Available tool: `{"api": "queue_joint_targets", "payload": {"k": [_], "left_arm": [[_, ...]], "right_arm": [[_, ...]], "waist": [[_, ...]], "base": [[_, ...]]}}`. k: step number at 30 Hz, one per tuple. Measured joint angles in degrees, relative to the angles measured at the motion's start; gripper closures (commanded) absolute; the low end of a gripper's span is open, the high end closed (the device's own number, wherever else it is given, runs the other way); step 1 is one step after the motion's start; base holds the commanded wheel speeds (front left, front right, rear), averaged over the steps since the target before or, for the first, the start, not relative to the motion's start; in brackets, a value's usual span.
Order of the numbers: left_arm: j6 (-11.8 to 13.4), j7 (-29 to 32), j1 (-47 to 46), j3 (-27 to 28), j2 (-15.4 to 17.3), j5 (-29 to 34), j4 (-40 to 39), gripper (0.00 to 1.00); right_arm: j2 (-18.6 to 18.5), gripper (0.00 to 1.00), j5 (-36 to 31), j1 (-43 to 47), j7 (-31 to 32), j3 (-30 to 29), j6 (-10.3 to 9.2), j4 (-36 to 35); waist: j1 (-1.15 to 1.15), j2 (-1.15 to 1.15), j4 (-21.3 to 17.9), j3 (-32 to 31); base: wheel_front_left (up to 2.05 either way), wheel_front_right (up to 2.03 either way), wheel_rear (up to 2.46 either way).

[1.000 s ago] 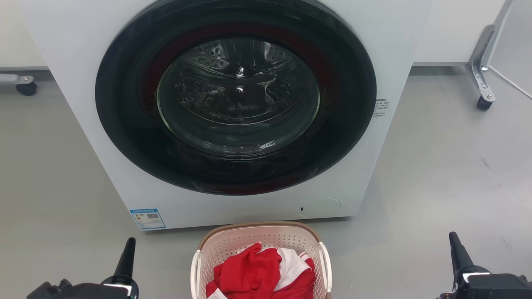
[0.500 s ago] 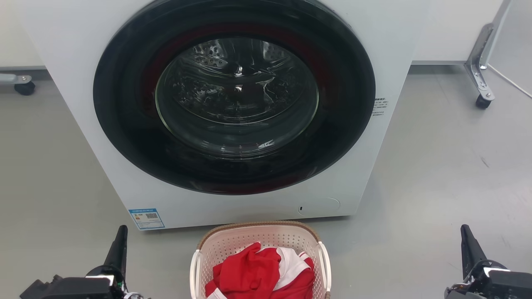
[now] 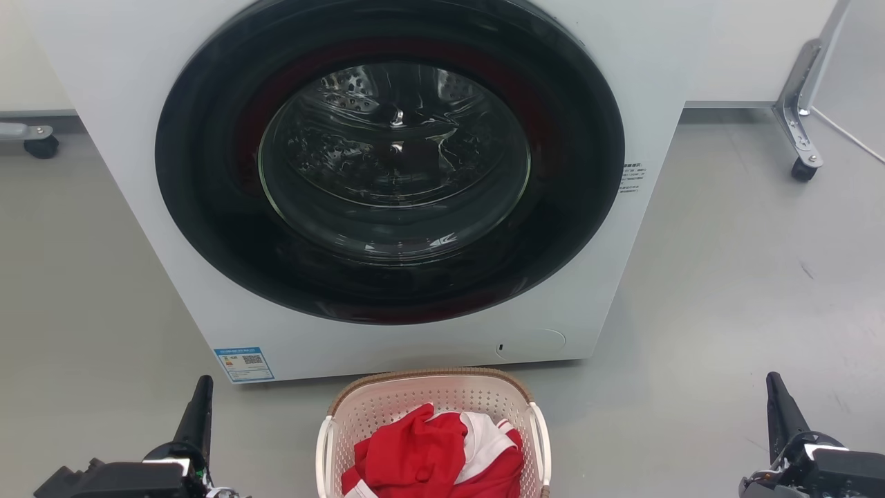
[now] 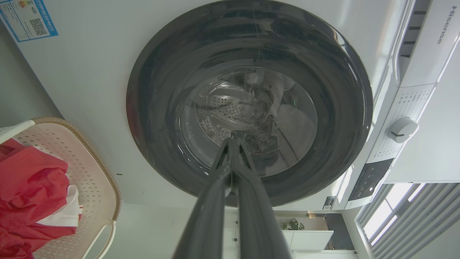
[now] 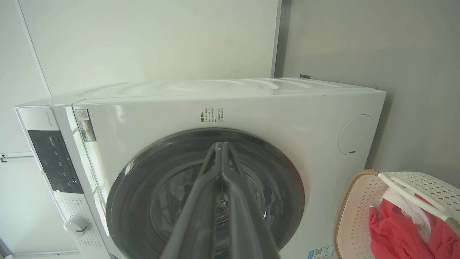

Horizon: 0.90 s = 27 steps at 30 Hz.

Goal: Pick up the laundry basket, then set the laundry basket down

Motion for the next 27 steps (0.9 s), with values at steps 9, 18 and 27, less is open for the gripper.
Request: {"api": "queue_joint_targets", "payload": {"k": [9,18,27], "left_arm": [[0.00,0.00,0.00,-0.01,0.00,-0.01,0.01,1.00],[0.00,0.00,0.00,-0.01,0.00,-0.01,0.01,1.00],[0.00,-0.01,0.00,-0.01,0.00,-0.01,0.02,1.00]], "right_arm": [[0.01,1.00,0.00,0.00,0.00,0.00,0.00,0.00],[0.01,1.00,0.00,0.00,0.00,0.00,0.00,0.00],[0.01,1.00,0.00,0.00,0.00,0.01,0.00,0.00]], "waist": [[-0.01,0.00,0.00,0.00],[-0.01,0.00,0.00,0.00],[0.00,0.00,0.00,0.00]], "base": [[0.00,0.00,0.00],[0.00,0.00,0.00],[0.00,0.00,0.00]]}}
